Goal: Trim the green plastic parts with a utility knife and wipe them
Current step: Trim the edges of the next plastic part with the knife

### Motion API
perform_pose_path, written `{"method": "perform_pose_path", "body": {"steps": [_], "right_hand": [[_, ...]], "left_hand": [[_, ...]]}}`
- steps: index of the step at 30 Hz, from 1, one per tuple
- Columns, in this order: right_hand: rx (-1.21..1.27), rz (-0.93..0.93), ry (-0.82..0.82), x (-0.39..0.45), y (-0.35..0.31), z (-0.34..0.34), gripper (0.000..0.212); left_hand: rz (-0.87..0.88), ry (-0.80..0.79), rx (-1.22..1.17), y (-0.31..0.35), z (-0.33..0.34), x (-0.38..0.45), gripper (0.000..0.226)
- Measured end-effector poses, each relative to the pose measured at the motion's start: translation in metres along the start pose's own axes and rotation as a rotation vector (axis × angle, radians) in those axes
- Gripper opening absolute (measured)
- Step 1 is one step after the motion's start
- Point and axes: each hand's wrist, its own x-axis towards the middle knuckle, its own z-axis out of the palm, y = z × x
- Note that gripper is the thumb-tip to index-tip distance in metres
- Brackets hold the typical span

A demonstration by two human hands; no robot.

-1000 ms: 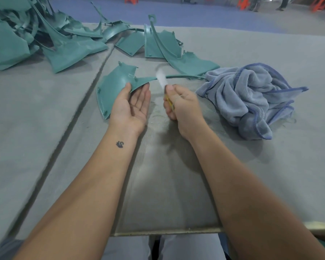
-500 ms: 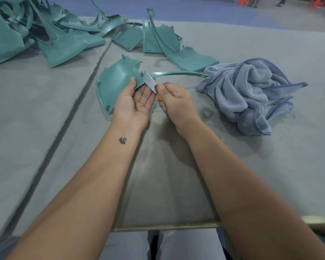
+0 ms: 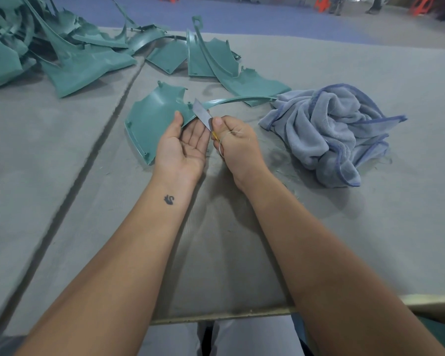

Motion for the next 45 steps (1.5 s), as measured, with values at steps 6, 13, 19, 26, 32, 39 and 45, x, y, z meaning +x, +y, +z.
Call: {"method": "perform_pose_path", "body": {"steps": [6,13,19,26,32,39,45], "right_hand": [[0.021,-0.003,-0.007,-0.001,-0.002,0.0,0.03],[0.031,-0.007,-0.003,-0.003,-0.004,0.0,0.035],[0.036,-0.023,0.012,-0.004,-0.006,-0.001,0.044],[0.032,-0.021,0.029,-0.005,-0.009,0.0,0.041],[0.115,0.026,0.13,-0.002,-0.011,-0.002,0.041],[0.347,0.1,0.17,0.005,-0.011,-0.008,0.033],[0.321,0.129,0.167,0.002,-0.014,-0.013,0.024]], "left_hand": [[0.02,-0.004,-0.053,-0.002,0.001,-0.002,0.017],[0.007,-0.028,-0.063,-0.001,0.0,-0.002,0.018],[0.006,-0.013,-0.055,-0.002,0.0,-0.002,0.018],[0.003,-0.026,-0.07,-0.002,0.0,0.0,0.018],[0.0,-0.025,-0.092,-0.002,0.001,-0.003,0.019],[0.084,0.003,-0.088,0.017,-0.007,-0.003,0.014],[0.068,0.02,-0.066,0.022,-0.01,0.0,0.015]]}}
